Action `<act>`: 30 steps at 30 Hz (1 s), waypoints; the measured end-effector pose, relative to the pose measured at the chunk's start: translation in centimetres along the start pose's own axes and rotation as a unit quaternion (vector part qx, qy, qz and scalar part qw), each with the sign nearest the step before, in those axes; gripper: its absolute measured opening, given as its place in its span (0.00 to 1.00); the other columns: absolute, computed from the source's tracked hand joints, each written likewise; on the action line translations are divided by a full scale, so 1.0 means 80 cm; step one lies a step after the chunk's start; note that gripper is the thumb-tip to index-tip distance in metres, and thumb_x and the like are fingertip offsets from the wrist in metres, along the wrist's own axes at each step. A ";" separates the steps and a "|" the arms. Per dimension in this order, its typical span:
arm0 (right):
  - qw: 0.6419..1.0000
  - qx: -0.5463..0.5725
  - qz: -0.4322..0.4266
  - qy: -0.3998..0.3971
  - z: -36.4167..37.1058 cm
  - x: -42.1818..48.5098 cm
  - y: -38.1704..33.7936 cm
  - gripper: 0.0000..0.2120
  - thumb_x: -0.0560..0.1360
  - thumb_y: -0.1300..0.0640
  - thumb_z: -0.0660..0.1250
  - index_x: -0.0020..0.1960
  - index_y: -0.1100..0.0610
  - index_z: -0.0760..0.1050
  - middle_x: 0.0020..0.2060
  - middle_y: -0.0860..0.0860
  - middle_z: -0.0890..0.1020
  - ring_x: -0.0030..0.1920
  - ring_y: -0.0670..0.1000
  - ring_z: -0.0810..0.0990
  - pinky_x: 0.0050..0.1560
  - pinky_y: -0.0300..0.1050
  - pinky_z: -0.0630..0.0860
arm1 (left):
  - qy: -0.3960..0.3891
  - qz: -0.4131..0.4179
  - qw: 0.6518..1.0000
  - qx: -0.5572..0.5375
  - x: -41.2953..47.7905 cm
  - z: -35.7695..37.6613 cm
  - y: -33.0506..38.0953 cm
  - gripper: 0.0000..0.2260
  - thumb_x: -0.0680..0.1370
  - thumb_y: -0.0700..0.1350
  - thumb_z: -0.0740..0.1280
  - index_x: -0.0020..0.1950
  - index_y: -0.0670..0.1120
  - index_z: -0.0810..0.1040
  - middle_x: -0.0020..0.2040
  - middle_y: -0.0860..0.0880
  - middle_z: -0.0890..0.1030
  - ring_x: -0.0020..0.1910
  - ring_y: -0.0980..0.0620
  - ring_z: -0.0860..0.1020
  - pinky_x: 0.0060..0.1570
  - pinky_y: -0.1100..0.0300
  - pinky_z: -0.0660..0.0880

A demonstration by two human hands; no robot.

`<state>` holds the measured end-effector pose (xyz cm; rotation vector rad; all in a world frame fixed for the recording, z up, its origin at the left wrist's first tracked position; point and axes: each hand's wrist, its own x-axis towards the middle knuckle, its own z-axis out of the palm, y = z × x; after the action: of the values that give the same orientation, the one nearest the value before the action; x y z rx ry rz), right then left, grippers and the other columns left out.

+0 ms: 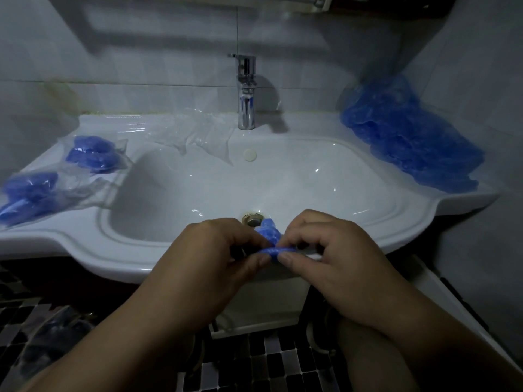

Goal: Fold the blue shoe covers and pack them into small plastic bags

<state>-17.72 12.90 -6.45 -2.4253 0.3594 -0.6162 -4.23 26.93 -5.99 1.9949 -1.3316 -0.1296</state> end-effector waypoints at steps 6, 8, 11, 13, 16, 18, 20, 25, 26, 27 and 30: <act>0.997 0.049 0.055 0.034 0.005 0.006 0.000 0.08 0.75 0.59 0.69 0.48 0.47 0.81 0.33 0.45 0.79 0.35 0.43 0.78 0.36 0.30 0.71 | 0.038 -0.043 0.998 0.039 0.006 0.009 0.008 0.09 0.75 0.53 0.67 0.35 0.62 0.74 0.38 0.58 0.76 0.37 0.59 0.74 0.34 0.70 0.65; 0.997 0.019 0.061 0.042 0.009 0.009 0.000 0.06 0.74 0.58 0.69 0.45 0.47 0.79 0.32 0.46 0.78 0.33 0.45 0.77 0.35 0.36 0.74 | 0.059 -0.062 0.995 0.059 0.009 0.017 0.011 0.07 0.76 0.54 0.66 0.37 0.59 0.77 0.39 0.56 0.73 0.37 0.59 0.72 0.33 0.70 0.63; 0.997 -0.020 0.065 0.046 0.013 0.012 0.000 0.05 0.73 0.58 0.70 0.42 0.48 0.79 0.32 0.45 0.77 0.34 0.44 0.76 0.35 0.37 0.74 | 0.092 -0.082 0.989 0.087 0.013 0.026 0.010 0.09 0.75 0.56 0.67 0.39 0.55 0.81 0.40 0.56 0.72 0.38 0.57 0.70 0.33 0.69 0.61; 0.995 -0.062 0.048 0.055 0.014 0.013 0.000 0.05 0.72 0.57 0.70 0.43 0.47 0.81 0.36 0.44 0.78 0.38 0.44 0.77 0.39 0.39 0.75 | 0.111 -0.085 0.984 0.114 0.015 0.029 0.008 0.10 0.75 0.56 0.68 0.37 0.53 0.82 0.40 0.55 0.72 0.42 0.54 0.70 0.36 0.62 0.64; 0.998 -0.060 0.025 0.026 0.014 0.013 0.000 0.06 0.72 0.48 0.69 0.46 0.47 0.82 0.42 0.44 0.78 0.44 0.43 0.78 0.46 0.46 0.77 | 0.123 -0.093 0.980 0.129 0.018 0.028 0.006 0.09 0.73 0.57 0.70 0.36 0.55 0.80 0.41 0.54 0.73 0.46 0.51 0.71 0.41 0.57 0.67; 0.997 -0.068 0.021 -0.002 0.012 0.011 -0.001 0.15 0.68 0.39 0.66 0.48 0.46 0.81 0.43 0.43 0.76 0.47 0.43 0.76 0.47 0.46 0.76 | 0.128 -0.090 0.983 0.101 0.018 0.025 0.006 0.07 0.72 0.56 0.71 0.40 0.57 0.75 0.42 0.57 0.73 0.44 0.54 0.72 0.39 0.63 0.66; 0.996 -0.088 0.007 -0.013 0.011 0.010 -0.002 0.16 0.64 0.39 0.66 0.47 0.45 0.79 0.43 0.42 0.75 0.47 0.43 0.75 0.47 0.46 0.76 | 0.118 -0.079 0.989 0.047 0.017 0.022 0.006 0.05 0.72 0.51 0.72 0.40 0.56 0.76 0.38 0.59 0.76 0.39 0.58 0.75 0.34 0.70 0.65; 0.996 -0.087 -0.024 0.001 0.014 0.005 0.000 0.07 0.68 0.49 0.74 0.43 0.45 0.77 0.41 0.41 0.75 0.46 0.43 0.74 0.45 0.42 0.73 | 0.056 -0.017 0.998 0.010 0.004 0.010 0.001 0.04 0.71 0.48 0.73 0.40 0.58 0.82 0.35 0.62 0.80 0.38 0.60 0.78 0.36 0.70 0.69; 0.996 -0.083 -0.029 0.002 0.014 0.005 0.000 0.06 0.69 0.50 0.73 0.43 0.45 0.77 0.40 0.40 0.75 0.46 0.43 0.74 0.45 0.40 0.71 | 0.031 -0.011 0.999 -0.003 0.001 0.006 -0.001 0.04 0.69 0.53 0.73 0.43 0.59 0.83 0.37 0.61 0.81 0.38 0.60 0.79 0.38 0.66 0.72; 0.997 -0.075 -0.031 0.001 0.013 0.004 -0.001 0.05 0.70 0.49 0.72 0.43 0.46 0.77 0.40 0.40 0.75 0.46 0.42 0.74 0.44 0.38 0.70 | 0.009 -0.005 1.000 -0.016 -0.003 0.001 -0.002 0.08 0.67 0.57 0.73 0.45 0.59 0.83 0.39 0.61 0.81 0.39 0.60 0.79 0.39 0.63 0.75; 0.998 -0.054 -0.022 -0.014 0.010 0.006 -0.003 0.03 0.73 0.48 0.66 0.43 0.46 0.77 0.39 0.41 0.75 0.46 0.43 0.74 0.44 0.36 0.68 | -0.010 -0.004 1.000 -0.022 -0.005 -0.006 -0.006 0.08 0.67 0.58 0.75 0.44 0.59 0.83 0.38 0.61 0.82 0.37 0.61 0.80 0.38 0.62 0.75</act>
<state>-16.90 13.33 -6.71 -2.5479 0.3362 -0.5942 -3.82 27.64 -6.03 1.9656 -1.3226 -0.1807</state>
